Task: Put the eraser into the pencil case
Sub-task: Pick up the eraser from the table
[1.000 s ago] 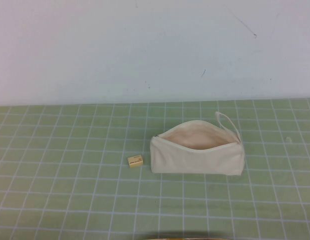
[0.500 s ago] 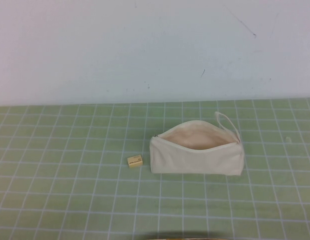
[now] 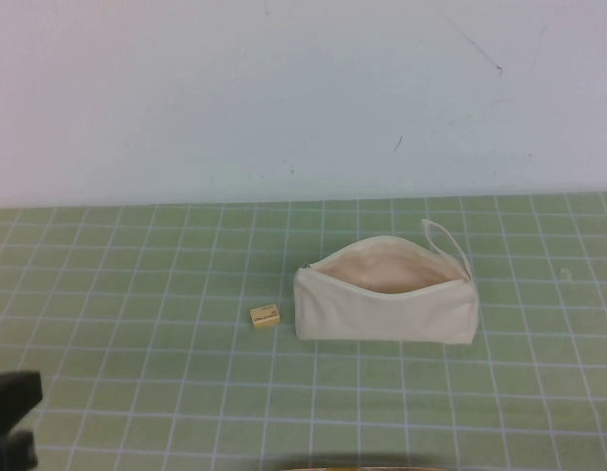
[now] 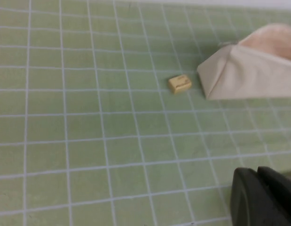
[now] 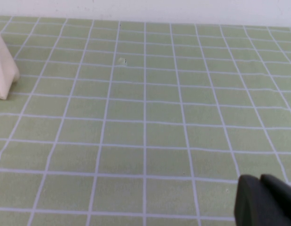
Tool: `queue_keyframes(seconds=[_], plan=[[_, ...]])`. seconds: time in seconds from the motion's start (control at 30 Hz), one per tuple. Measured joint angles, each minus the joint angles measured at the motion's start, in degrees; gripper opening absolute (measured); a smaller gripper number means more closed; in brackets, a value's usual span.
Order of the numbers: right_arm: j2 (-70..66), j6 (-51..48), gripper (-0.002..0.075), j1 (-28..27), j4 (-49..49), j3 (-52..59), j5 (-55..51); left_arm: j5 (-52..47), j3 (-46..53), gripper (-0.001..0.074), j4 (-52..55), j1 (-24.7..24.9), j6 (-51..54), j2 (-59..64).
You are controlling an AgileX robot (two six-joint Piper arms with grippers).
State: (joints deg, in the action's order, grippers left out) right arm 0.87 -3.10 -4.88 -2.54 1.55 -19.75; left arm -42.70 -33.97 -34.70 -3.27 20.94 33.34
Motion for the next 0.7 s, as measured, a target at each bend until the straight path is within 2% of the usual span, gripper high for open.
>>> queue_keyframes(seconds=[0.3, 0.53, 0.7], plan=[[0.0, 0.0, -0.0001, 0.0, 0.0, 0.0, 0.0, -2.9, -18.1, -0.0001, 13.6, 8.3, 1.3, 26.4], [0.0, 0.0, -0.0001, 0.0, 0.0, 0.0, 0.0, -3.6, -31.9, -0.0001, 22.8, 16.6, -4.7, 45.7], [0.0, 0.0, -0.0001, 0.0, 0.0, 0.0, 0.0, -3.6, -40.1, -0.0001, 24.8, 21.1, -11.0, 57.5]])
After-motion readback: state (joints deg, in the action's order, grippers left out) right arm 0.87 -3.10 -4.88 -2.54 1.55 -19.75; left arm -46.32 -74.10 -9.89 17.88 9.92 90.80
